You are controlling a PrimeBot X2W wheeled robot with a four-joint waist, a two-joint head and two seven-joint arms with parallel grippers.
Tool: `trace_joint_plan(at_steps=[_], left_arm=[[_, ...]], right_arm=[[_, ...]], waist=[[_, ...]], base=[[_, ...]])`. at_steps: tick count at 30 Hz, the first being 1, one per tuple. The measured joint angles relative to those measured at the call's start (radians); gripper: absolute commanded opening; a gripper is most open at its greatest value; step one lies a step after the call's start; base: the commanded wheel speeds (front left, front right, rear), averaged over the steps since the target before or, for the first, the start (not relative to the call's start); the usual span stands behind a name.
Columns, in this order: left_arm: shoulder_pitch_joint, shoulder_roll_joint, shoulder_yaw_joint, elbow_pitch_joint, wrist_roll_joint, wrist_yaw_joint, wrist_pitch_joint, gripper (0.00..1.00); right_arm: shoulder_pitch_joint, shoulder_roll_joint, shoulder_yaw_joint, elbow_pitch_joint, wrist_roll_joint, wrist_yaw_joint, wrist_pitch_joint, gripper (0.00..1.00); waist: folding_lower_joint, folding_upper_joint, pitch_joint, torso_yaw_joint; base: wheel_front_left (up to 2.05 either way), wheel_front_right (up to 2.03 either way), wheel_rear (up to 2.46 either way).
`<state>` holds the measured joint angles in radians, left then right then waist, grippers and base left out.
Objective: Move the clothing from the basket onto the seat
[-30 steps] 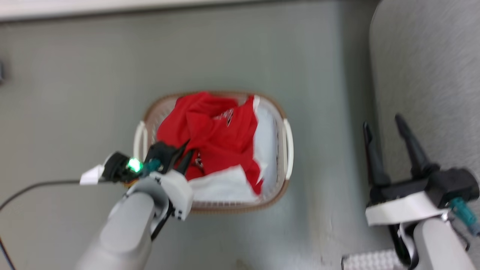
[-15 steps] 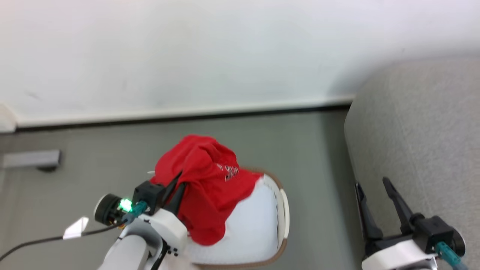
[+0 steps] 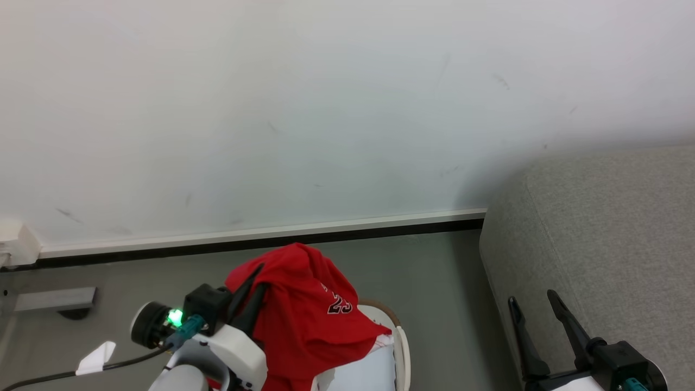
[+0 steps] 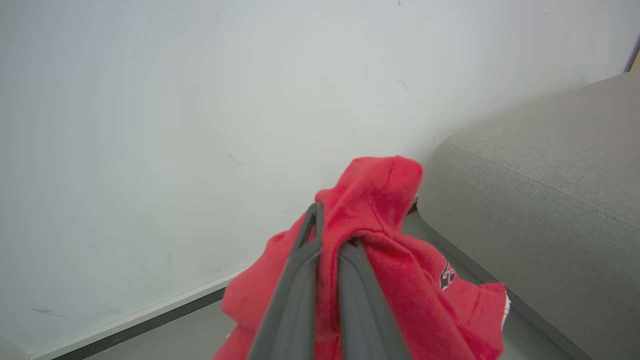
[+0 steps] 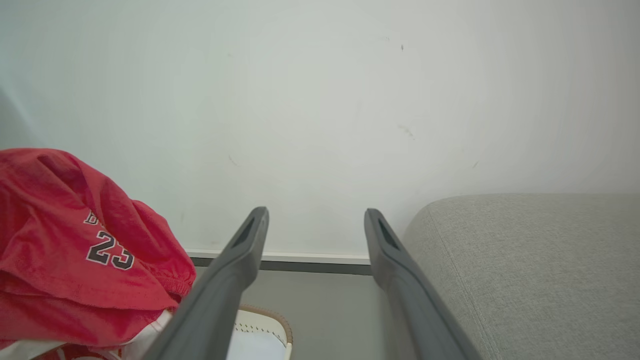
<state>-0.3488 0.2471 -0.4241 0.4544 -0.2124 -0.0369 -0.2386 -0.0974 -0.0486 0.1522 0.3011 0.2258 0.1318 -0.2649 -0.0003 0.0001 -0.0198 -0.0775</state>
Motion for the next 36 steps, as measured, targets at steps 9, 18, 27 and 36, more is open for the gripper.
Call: trace_joint_plan(at_steps=[9,18,27,36], left_arm=[[0.032,0.022,-0.016,-0.103,-0.003,0.003,0.036,0.0],[0.037,0.05,-0.048,-0.187,0.001,-0.012,0.079,0.0],[0.025,0.054,-0.101,-0.239,0.007,-0.036,0.115,0.0],[0.026,0.053,-0.172,-0.287,0.01,-0.061,0.137,0.0]], right_arm=[[-0.003,0.0,0.025,-0.017,-0.02,0.0,0.0,1.0],[-0.146,-0.043,0.264,-0.036,-0.057,0.0,0.0,1.0],[-0.389,-0.194,0.684,0.035,0.007,0.0,0.0,1.0],[-0.565,-0.237,0.939,0.115,0.083,0.0,0.0,1.0]], waist=[[0.0001,0.0,-0.007,-0.008],[0.0003,0.0,-0.006,-0.016],[0.0003,0.0,-0.013,-0.012],[0.0003,0.0,-0.015,0.009]], base=[[0.0,0.0,0.0],[0.0,0.0,0.0],[0.0,0.0,0.0],[0.0,0.0,0.0]])
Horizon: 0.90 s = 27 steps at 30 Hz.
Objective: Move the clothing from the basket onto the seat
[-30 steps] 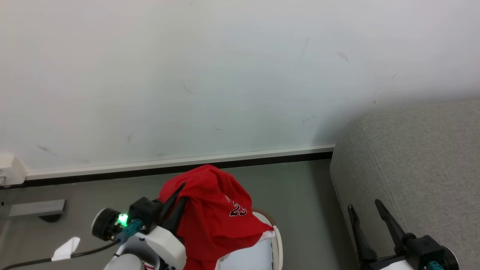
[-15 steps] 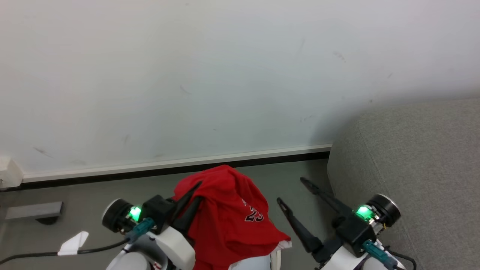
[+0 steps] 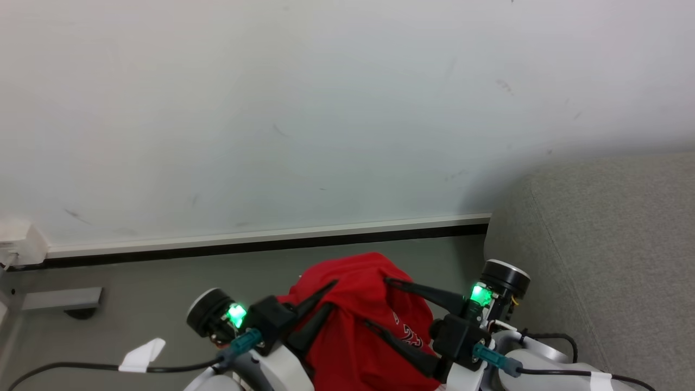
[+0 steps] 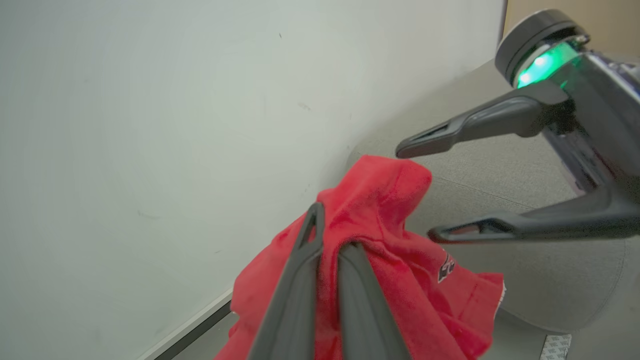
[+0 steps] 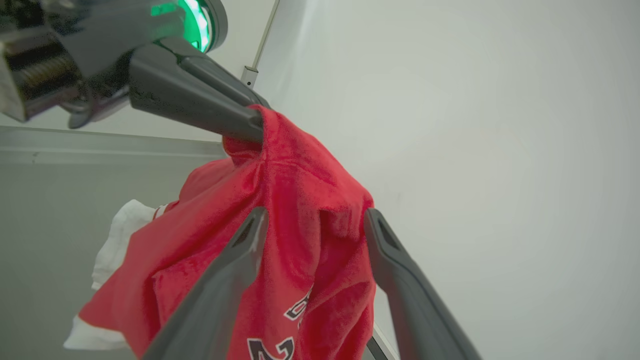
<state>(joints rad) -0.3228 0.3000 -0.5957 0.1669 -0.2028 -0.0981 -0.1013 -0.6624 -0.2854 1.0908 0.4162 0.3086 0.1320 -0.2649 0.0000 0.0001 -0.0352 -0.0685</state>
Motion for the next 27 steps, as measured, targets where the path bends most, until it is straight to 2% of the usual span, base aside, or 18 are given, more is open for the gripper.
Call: trace_joint_plan(at_steps=[4,10,16,22,23,24,27], left_arm=[[0.0,0.0,-0.029,-0.021,-0.001,-0.007,0.006,0.0],[-0.001,-0.001,-0.073,-0.043,-0.012,-0.017,0.012,0.0],[-0.007,-0.006,-0.113,-0.073,-0.058,-0.025,0.004,0.0],[-0.017,-0.004,-0.155,-0.09,-0.116,-0.027,-0.002,0.0],[-0.02,-0.002,-0.159,-0.092,-0.123,-0.029,-0.003,0.0],[-0.022,0.002,-0.163,-0.094,-0.127,-0.029,-0.005,0.0],[-0.026,0.013,-0.169,-0.093,-0.133,-0.029,-0.006,0.0]], right_arm=[[-0.062,-0.006,0.103,0.045,0.037,0.0,0.01,1.0],[-0.119,0.011,0.164,0.085,0.099,0.0,0.01,1.0],[-0.117,0.037,0.188,0.111,0.185,0.0,0.018,1.0],[-0.051,0.062,0.192,0.088,0.245,0.0,0.063,1.0],[-0.048,0.063,0.192,0.081,0.254,0.0,0.073,0.45],[-0.045,0.062,0.191,0.074,0.266,0.0,0.081,0.0],[-0.037,0.058,0.191,0.066,0.321,0.0,0.083,0.0]], waist=[[0.0,0.0,0.0,0.007],[0.0,0.0,0.0,0.011],[0.0,0.0,-0.004,0.015],[0.0,0.0,-0.004,0.02],[0.0,0.0,-0.004,0.02],[0.0,0.0,-0.003,0.02],[0.0,0.0,-0.001,0.02]], base=[[0.0,0.0,0.0],[0.0,0.0,0.0],[0.0,0.0,0.0],[0.0,0.0,0.0],[0.0,0.0,0.0],[0.0,0.0,0.0],[0.0,0.0,0.0]])
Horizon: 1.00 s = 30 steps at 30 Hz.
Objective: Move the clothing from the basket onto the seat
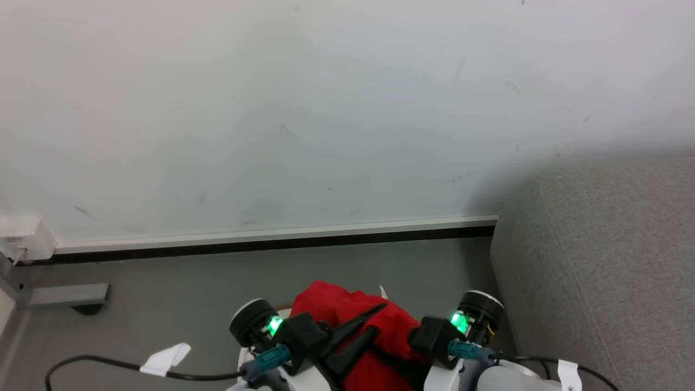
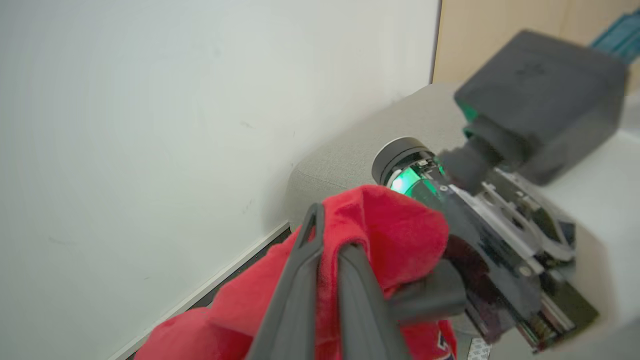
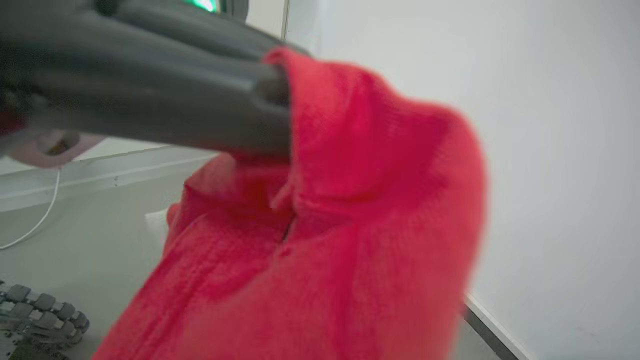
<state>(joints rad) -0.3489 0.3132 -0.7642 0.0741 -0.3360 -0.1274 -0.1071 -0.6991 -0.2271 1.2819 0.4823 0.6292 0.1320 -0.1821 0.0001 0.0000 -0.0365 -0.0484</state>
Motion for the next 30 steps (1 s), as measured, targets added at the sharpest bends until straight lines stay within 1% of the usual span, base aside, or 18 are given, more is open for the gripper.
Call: trace_joint_plan(at_steps=[3,5,9,10,11,12,16,19,24,30], left_arm=[[-0.003,0.007,0.001,0.007,-0.002,0.001,-0.004,0.0],[-0.003,0.01,0.006,0.013,-0.001,0.012,-0.012,0.0],[-0.004,0.014,0.014,0.029,0.007,0.036,-0.035,0.47],[-0.004,0.014,0.016,0.035,0.009,0.042,-0.037,0.78],[-0.004,0.014,0.016,0.041,0.011,0.046,-0.042,0.95],[-0.004,0.015,0.016,0.046,0.011,0.049,-0.044,1.0],[-0.004,0.021,0.025,0.071,0.012,0.067,-0.054,1.0],[-0.003,0.02,0.025,0.085,0.012,0.068,-0.059,1.0],[-0.002,0.018,0.029,0.105,0.007,0.076,-0.072,1.0],[-0.004,0.011,0.029,0.126,0.0,0.078,-0.088,1.0]], right_arm=[[0.0,-0.007,0.001,0.011,0.05,0.0,-0.013,0.0],[-0.004,-0.011,0.001,0.029,0.081,0.0,-0.028,0.0],[-0.017,-0.015,0.0,0.058,0.126,0.0,-0.052,0.0],[-0.017,-0.015,0.0,0.064,0.135,0.0,-0.057,0.0],[-0.018,-0.015,0.0,0.069,0.146,0.0,-0.06,0.0],[-0.019,-0.016,0.0,0.074,0.157,0.0,-0.066,0.0],[-0.029,-0.032,-0.012,0.097,0.184,0.0,-0.074,0.0],[-0.036,-0.044,-0.039,0.1,0.192,0.0,-0.076,0.0],[-0.036,-0.082,-0.131,0.081,0.181,0.0,-0.079,0.0],[-0.029,-0.135,-0.251,0.051,0.142,0.0,-0.079,0.0]], waist=[[0.0,0.0,0.001,-0.002],[0.0,0.0,0.002,-0.004],[0.0,0.0,0.003,-0.009],[0.0,0.0,0.004,-0.01],[0.0,0.0,0.005,-0.012],[0.0,0.0,0.005,-0.013],[0.0,0.0,0.008,-0.026],[0.0,0.0,0.012,-0.043],[0.0,0.0,0.023,-0.085],[0.0,0.0,0.04,-0.155]], base=[[0.0,0.0,0.0],[0.0,0.0,0.0],[0.0,0.0,0.0],[0.0,0.0,0.0],[0.0,0.0,0.0],[0.0,0.0,0.0],[0.0,0.0,0.0],[0.0,0.0,0.0],[0.0,0.0,0.0],[0.0,0.0,0.0]])
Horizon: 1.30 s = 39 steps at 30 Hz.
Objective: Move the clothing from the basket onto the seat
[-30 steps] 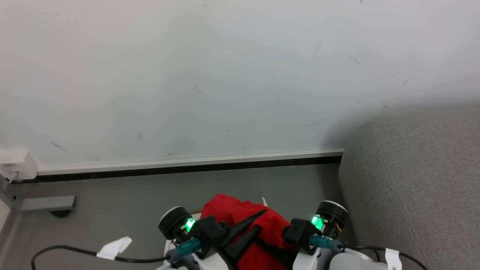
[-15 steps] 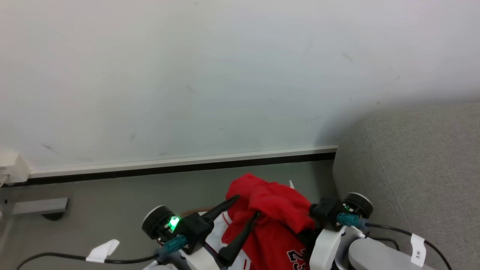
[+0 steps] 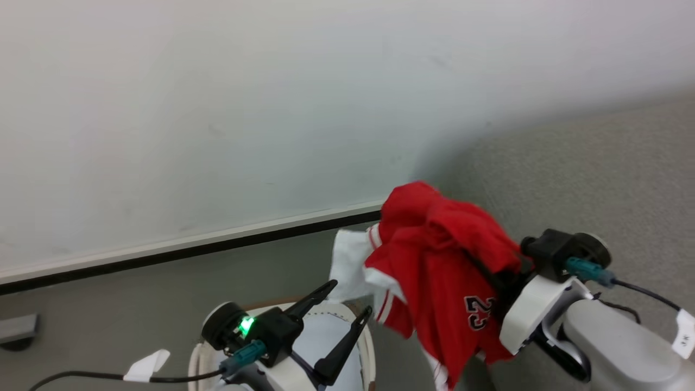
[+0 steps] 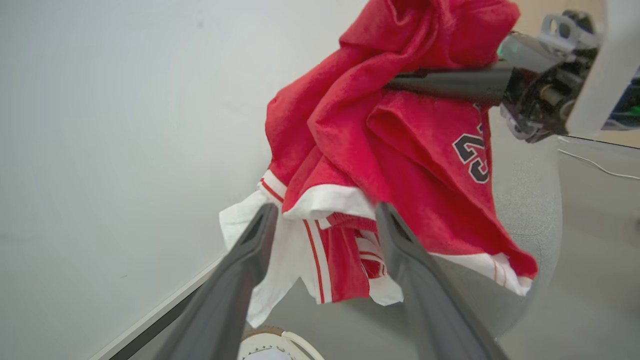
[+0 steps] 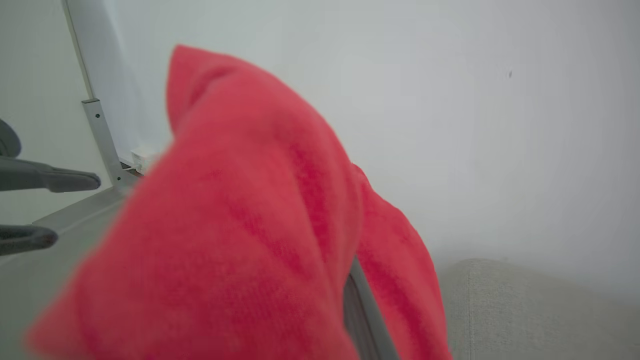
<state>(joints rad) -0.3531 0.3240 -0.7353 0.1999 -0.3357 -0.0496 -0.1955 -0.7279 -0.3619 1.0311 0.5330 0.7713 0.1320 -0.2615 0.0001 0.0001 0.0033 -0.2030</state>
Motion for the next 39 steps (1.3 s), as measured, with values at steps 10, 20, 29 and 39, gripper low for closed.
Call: trace_joint_plan(at_steps=[10,20,29,39], left_arm=[[-0.013,-0.017,-0.004,0.029,-0.008,0.002,-0.015,1.0],[-0.025,-0.026,-0.005,0.042,-0.024,0.007,-0.021,1.0],[-0.127,-0.012,0.011,0.014,-0.021,0.0,0.001,1.0],[-0.32,0.005,0.043,-0.025,0.006,-0.029,0.0,1.0]], right_arm=[[0.062,-0.057,-0.159,-0.05,-0.072,0.0,-0.001,0.0],[0.092,-0.054,-0.281,-0.066,-0.132,0.0,-0.001,0.0],[-0.011,-0.014,-0.594,-0.026,-0.289,0.0,-0.001,0.0],[-0.362,-0.059,-1.077,0.036,-0.552,0.0,0.054,0.0]], waist=[[0.0,0.0,0.028,-0.123],[0.0,0.0,0.066,-0.167],[0.0,0.0,0.21,-0.127],[0.0003,0.0,0.473,-0.026]], base=[[0.0,0.0,0.0],[0.0,0.0,0.0],[0.0,0.0,0.0],[0.0,0.0,0.0]])
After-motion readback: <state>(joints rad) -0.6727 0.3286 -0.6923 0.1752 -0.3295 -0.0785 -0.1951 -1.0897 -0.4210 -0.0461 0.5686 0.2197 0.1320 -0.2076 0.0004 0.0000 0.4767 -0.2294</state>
